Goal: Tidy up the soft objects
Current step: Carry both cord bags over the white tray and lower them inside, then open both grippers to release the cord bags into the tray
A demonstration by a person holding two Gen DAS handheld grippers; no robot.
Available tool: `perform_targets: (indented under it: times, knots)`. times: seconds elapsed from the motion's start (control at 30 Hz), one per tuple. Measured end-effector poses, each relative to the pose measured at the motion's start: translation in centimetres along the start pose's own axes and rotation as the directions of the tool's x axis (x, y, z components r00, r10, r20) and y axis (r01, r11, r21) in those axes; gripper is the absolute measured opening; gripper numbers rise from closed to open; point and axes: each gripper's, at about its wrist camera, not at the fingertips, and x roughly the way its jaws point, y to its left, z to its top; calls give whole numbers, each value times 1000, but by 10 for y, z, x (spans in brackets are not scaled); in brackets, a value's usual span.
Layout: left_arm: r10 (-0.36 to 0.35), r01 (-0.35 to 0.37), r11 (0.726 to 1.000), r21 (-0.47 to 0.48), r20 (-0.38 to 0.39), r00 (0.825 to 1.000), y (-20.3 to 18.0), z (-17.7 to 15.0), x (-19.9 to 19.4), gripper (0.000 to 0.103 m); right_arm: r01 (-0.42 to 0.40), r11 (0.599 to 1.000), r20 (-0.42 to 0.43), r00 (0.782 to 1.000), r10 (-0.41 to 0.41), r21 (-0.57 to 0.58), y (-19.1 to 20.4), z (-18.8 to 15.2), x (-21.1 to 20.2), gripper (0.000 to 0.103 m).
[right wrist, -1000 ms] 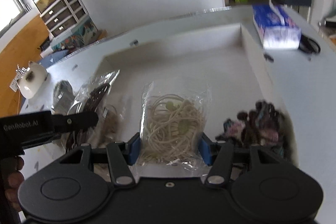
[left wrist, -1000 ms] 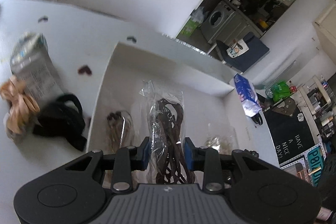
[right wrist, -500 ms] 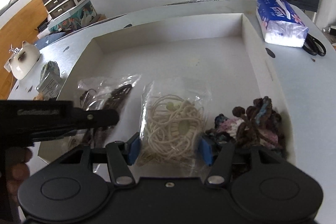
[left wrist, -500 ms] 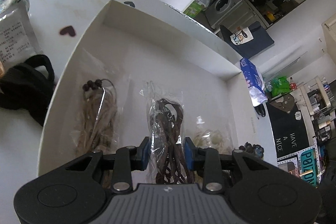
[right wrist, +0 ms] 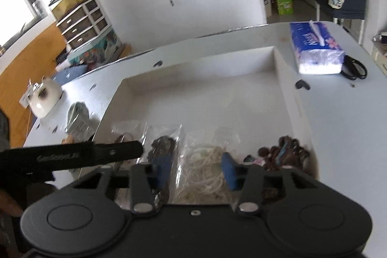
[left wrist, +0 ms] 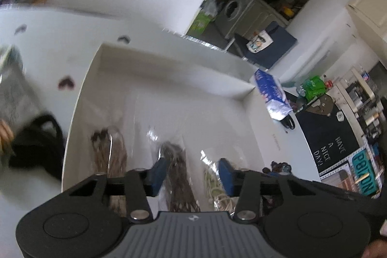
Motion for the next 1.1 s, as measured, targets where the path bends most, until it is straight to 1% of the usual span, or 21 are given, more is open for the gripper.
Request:
perform_targets:
  times: [0.03, 0.1, 0.13, 0.17, 0.23, 0.33, 0.4, 0.5, 0.53, 0.63, 0.73, 0.8, 0.93, 1.0, 1.1]
  knots:
    - [2, -2, 1000, 21, 13, 1000, -2, 1, -3, 37, 5, 1000, -7, 1000, -5, -3, 0, 1, 2, 42]
    - [-12, 11, 998, 69, 20, 1000, -9, 3, -6, 26, 16, 1000, -37, 999, -17, -17, 0, -1, 10, 37]
    - [-20, 19, 995, 93, 8, 1000, -12, 3, -3, 25, 18, 999, -57, 998, -20, -26, 1, -3, 14, 34]
    - [-19, 20, 994, 112, -9, 1000, -15, 2, 0, 23, 22, 999, -73, 997, -24, -34, 1, -5, 19, 34]
    - [4, 5, 989, 148, -62, 998, -19, 0, 12, 22, 40, 998, -98, 994, -45, -56, 2, -11, 26, 32]
    - [56, -36, 986, 163, -123, 991, -15, -6, 29, 19, 46, 995, -98, 994, -55, -90, 5, -15, 30, 32]
    - [77, -52, 983, 177, -135, 988, -11, -9, 35, 17, 56, 991, -103, 992, -69, -122, 9, -17, 33, 30]
    - [100, -69, 976, 209, -144, 985, -9, -11, 39, 12, 71, 986, -100, 991, -87, -153, 13, -20, 37, 30]
    - [103, -70, 973, 218, -145, 984, -9, -11, 40, 12, 76, 985, -99, 991, -92, -157, 14, -21, 37, 30]
    - [116, -78, 966, 245, -148, 982, -8, -12, 39, 12, 81, 985, -96, 991, -96, -151, 14, -22, 37, 30]
    - [104, -69, 971, 231, -141, 985, -8, -10, 35, 13, 77, 991, -99, 991, -87, -106, 10, -19, 33, 32]
    - [89, -58, 973, 223, -130, 988, -8, -8, 29, 20, 77, 993, -96, 992, -86, -88, 11, -17, 28, 38]
    - [68, -45, 972, 233, -92, 993, -14, -4, 15, 26, 84, 993, -52, 995, -88, -85, 15, -14, 12, 43]
    - [59, -39, 970, 239, -75, 995, -17, -2, 7, 31, 85, 993, -34, 996, -88, -82, 17, -12, 4, 44]
    - [53, -39, 966, 254, -48, 997, -21, -1, -5, 38, 92, 992, -2, 996, -92, -83, 20, -11, -8, 49]
